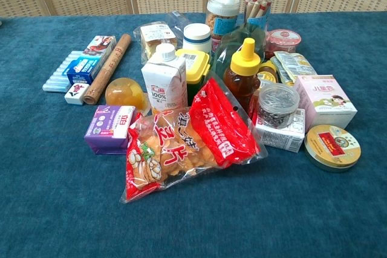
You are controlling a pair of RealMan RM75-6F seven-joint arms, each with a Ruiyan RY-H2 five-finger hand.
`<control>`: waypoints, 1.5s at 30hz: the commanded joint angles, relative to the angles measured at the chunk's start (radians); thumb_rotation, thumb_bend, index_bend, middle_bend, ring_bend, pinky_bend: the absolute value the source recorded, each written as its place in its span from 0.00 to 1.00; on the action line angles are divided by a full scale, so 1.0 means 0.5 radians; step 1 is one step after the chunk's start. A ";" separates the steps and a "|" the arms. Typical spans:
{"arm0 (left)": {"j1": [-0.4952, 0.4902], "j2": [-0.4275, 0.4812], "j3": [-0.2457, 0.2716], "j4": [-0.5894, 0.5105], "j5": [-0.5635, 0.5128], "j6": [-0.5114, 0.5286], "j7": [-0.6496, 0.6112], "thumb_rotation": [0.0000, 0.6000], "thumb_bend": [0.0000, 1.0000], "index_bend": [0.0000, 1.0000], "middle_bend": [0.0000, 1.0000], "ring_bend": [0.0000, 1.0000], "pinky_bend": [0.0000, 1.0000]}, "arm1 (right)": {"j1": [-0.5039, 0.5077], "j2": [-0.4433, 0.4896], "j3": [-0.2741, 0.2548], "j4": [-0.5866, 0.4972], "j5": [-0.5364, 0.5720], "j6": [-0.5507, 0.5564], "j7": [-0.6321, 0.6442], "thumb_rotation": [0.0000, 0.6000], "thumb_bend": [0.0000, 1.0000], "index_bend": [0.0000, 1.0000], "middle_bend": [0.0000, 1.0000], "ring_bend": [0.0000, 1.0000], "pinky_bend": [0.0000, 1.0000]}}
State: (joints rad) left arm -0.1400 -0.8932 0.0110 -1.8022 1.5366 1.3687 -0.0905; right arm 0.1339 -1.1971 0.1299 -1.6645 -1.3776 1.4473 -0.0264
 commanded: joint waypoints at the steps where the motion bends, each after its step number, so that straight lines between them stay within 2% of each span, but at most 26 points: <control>1: -0.004 -0.007 0.000 0.008 0.001 -0.007 -0.013 1.00 0.27 0.16 0.04 0.00 0.00 | 0.004 -0.004 0.005 -0.004 0.008 -0.007 -0.004 0.86 0.00 0.00 0.00 0.00 0.00; 10: -0.024 -0.008 0.002 0.024 0.018 -0.029 -0.046 1.00 0.27 0.16 0.04 0.00 0.00 | -0.009 0.001 0.006 -0.013 0.011 -0.002 0.015 0.86 0.00 0.00 0.00 0.00 0.00; 16: -0.097 0.034 0.017 -0.009 0.046 -0.157 -0.085 1.00 0.27 0.15 0.04 0.00 0.00 | -0.027 0.014 0.003 -0.020 0.012 0.013 0.024 0.86 0.00 0.00 0.00 0.00 0.00; 27: -0.368 0.120 0.053 -0.117 0.092 -0.626 -0.179 1.00 0.27 0.05 0.04 0.00 0.00 | -0.040 0.050 0.013 -0.067 0.011 0.034 -0.012 0.86 0.00 0.00 0.00 0.00 0.00; 45: -0.833 -0.063 -0.043 -0.156 -0.017 -1.210 -0.201 1.00 0.27 0.00 0.05 0.00 0.00 | -0.090 0.089 0.018 -0.097 0.034 0.082 -0.027 0.86 0.00 0.00 0.00 0.00 0.00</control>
State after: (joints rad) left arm -0.5383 -0.9125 -0.0017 -1.8754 1.5413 0.7822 -0.1950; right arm 0.0892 -1.1527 0.1388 -1.7134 -1.3607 1.4881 -0.0401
